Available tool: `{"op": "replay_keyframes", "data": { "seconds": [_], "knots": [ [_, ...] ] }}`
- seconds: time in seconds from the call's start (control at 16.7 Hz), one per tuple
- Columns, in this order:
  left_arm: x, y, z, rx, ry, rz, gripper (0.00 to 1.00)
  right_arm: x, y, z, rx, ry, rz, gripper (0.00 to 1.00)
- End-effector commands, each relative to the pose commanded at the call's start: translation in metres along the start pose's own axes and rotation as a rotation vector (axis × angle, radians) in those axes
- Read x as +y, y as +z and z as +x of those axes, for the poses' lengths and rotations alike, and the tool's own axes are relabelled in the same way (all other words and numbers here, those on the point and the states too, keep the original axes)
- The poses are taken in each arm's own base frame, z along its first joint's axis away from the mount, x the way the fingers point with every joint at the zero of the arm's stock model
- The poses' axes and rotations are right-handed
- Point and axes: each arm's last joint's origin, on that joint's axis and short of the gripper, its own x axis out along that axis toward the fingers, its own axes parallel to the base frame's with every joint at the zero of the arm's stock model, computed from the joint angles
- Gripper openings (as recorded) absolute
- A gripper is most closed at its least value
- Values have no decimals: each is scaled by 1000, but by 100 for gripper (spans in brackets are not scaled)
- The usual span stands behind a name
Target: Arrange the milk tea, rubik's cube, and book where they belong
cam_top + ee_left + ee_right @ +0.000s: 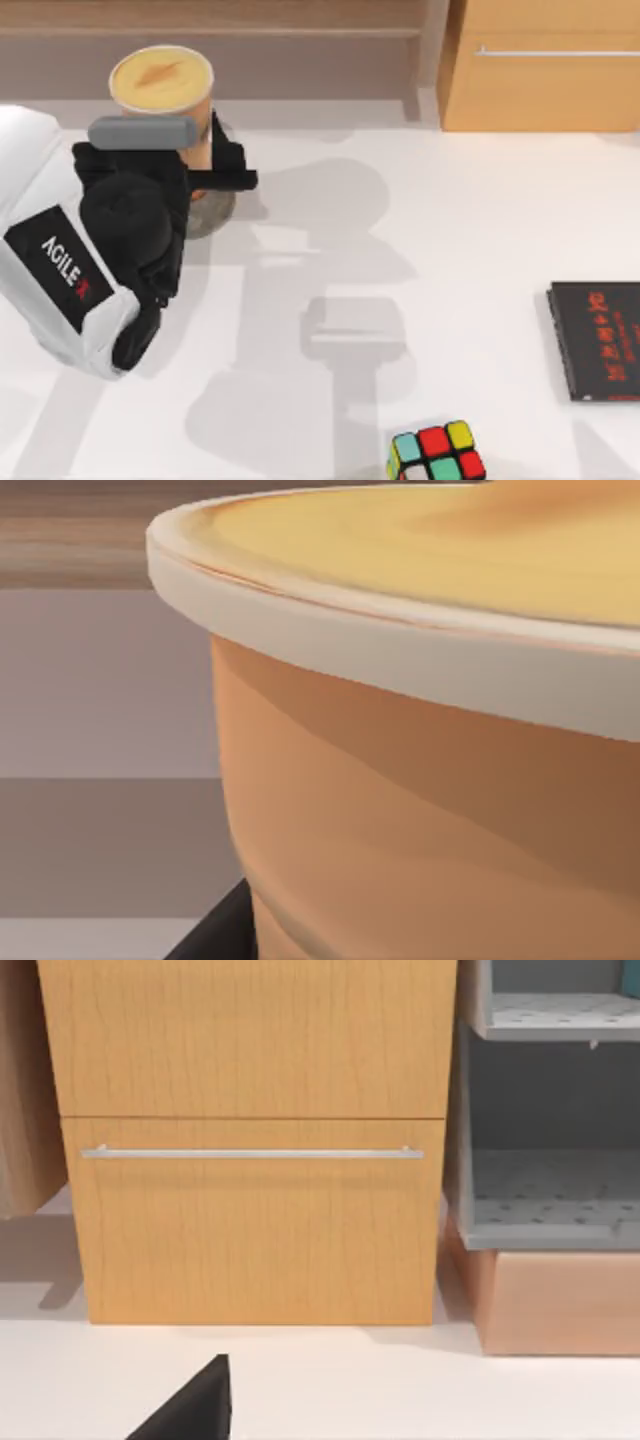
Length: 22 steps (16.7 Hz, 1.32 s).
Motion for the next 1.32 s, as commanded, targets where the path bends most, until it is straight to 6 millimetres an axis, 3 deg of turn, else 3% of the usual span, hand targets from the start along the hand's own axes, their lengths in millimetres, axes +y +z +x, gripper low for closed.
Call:
{"op": "replay_keyframes", "data": {
  "seconds": [0.48, 1.08, 1.32],
  "knots": [
    [0, 0, 0, 0, 0, 0, 98, 0, 0, 0, 0, 0, 0, 100],
    [1, 0, -1, 0, 2, 1, 100, 0, 0, 0, 0, 0, 0, 100],
    [1, -1, -23, 4, 6, 4, 100, 0, 0, 0, 0, 0, 0, 100]
  ]
}}
